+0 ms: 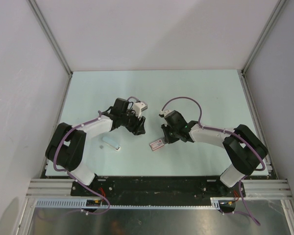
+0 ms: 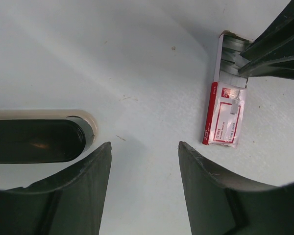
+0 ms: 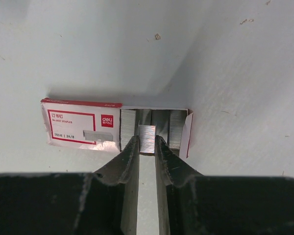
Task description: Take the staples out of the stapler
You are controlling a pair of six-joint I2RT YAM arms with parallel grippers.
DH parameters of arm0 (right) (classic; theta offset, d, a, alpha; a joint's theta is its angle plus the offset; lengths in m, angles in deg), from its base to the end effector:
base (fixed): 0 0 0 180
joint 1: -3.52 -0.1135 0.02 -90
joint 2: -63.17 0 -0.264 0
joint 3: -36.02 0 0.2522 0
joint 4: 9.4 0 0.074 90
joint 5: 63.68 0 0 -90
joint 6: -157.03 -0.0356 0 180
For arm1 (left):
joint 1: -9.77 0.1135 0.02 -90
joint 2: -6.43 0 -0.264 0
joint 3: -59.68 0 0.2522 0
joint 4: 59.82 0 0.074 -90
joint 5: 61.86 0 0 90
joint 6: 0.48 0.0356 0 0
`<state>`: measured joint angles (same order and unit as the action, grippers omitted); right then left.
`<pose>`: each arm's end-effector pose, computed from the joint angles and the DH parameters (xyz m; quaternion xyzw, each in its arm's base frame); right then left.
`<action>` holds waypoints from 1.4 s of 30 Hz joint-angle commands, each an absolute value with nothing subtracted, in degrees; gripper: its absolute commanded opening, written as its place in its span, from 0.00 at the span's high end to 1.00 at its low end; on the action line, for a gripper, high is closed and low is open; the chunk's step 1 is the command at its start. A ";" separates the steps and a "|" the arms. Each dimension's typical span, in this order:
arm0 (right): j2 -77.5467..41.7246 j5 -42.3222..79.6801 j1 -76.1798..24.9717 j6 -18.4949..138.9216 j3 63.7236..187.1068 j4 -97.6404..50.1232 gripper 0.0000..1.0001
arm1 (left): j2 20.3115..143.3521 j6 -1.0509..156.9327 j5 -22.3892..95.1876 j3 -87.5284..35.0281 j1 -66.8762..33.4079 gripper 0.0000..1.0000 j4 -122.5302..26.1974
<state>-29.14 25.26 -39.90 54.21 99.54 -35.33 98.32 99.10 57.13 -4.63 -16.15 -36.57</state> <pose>0.2283 0.2170 0.1664 -0.2542 0.9184 0.1506 0.2631 0.2791 -0.1548 0.1791 0.3580 0.8432 -0.2795 0.2877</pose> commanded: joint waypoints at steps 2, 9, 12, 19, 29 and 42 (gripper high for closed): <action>-28.95 26.32 -40.10 55.06 101.81 -35.57 0.82 | 95.69 102.41 57.81 -4.20 -16.42 0.38 -37.88; -28.77 26.32 -40.30 55.06 101.77 -35.82 0.77 | 95.66 102.34 57.91 -4.18 -16.41 0.38 -37.83; -28.76 27.48 -40.42 54.97 101.81 -35.78 0.75 | 95.64 102.28 58.04 -4.18 -16.42 0.38 -37.78; -28.62 28.26 -40.78 55.11 101.80 -35.61 0.69 | 95.46 102.28 58.72 -4.09 -16.43 0.38 -37.78; -20.70 24.41 -40.66 54.76 101.97 -33.69 0.70 | 95.39 102.37 58.69 -4.09 -16.38 0.38 -37.73; -17.88 23.41 -32.15 49.24 101.70 -37.33 0.84 | 95.10 103.67 58.41 -3.64 -17.53 0.41 -37.79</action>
<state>-16.58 22.88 -34.91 52.07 101.66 -35.70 98.24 99.37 57.20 -4.43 -16.41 -36.57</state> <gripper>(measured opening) 0.163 0.598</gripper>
